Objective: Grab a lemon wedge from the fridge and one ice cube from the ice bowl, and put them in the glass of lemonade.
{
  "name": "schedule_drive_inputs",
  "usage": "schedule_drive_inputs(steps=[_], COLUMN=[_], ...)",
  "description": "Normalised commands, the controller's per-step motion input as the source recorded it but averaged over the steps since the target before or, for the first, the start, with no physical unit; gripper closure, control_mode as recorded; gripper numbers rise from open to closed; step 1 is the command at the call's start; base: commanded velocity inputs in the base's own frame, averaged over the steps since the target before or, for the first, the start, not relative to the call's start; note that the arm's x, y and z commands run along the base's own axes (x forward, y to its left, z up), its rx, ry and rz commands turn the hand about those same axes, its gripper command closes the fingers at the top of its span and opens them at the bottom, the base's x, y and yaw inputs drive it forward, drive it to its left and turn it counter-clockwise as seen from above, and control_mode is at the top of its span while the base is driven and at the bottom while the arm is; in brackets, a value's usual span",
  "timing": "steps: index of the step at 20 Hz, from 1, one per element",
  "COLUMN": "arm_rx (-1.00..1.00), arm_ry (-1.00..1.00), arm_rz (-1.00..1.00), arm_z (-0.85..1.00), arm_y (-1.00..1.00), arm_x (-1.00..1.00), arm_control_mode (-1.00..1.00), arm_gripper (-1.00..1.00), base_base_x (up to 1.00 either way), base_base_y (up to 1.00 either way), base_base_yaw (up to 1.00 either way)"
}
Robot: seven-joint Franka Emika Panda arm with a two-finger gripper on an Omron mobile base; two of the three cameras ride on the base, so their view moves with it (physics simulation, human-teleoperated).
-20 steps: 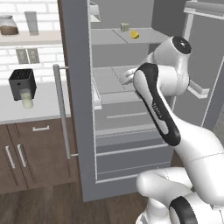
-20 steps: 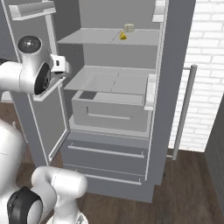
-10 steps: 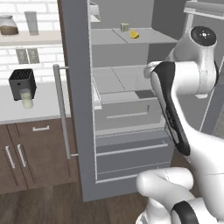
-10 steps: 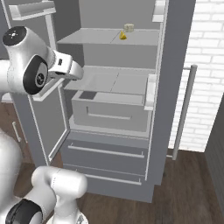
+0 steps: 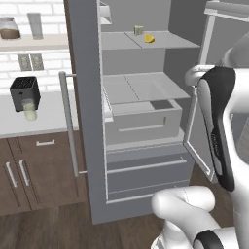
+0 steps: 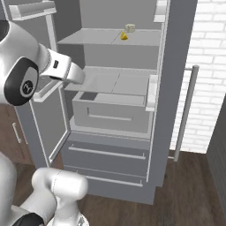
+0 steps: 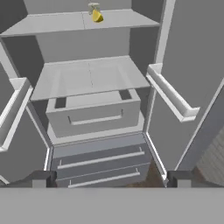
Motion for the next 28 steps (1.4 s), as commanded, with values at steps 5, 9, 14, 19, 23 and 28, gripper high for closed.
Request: schedule_drive_inputs(steps=[5, 9, 14, 19, 23, 28], arm_rx=[0.06, 0.0, 0.0, 0.0, 0.0, 0.0], arm_ry=[-0.18, -0.05, 0.0, 0.0, 0.0, 0.0], arm_rz=[0.0, 0.0, 0.0, 0.0, 0.0, 0.0], arm_z=[0.49, 0.0, 0.0, 0.0, 0.0, 0.0], arm_y=[-0.01, 0.0, 0.0, 0.06, 0.22, 0.08], arm_x=[-0.37, -0.07, 0.0, 0.32, 0.6, 0.49], arm_control_mode=[-1.0, -1.0, -1.0, -1.0, -1.0, -1.0], arm_gripper=[-1.0, -1.0, -1.0, -1.0, -1.0, -1.0], base_base_x=[0.0, 0.0, 0.0, 0.0, 0.0, 0.0], base_base_y=[0.0, 0.0, 0.0, 0.0, 0.0, 0.0], base_base_yaw=[0.0, 0.0, 0.0, 0.0, 0.0, 0.0])
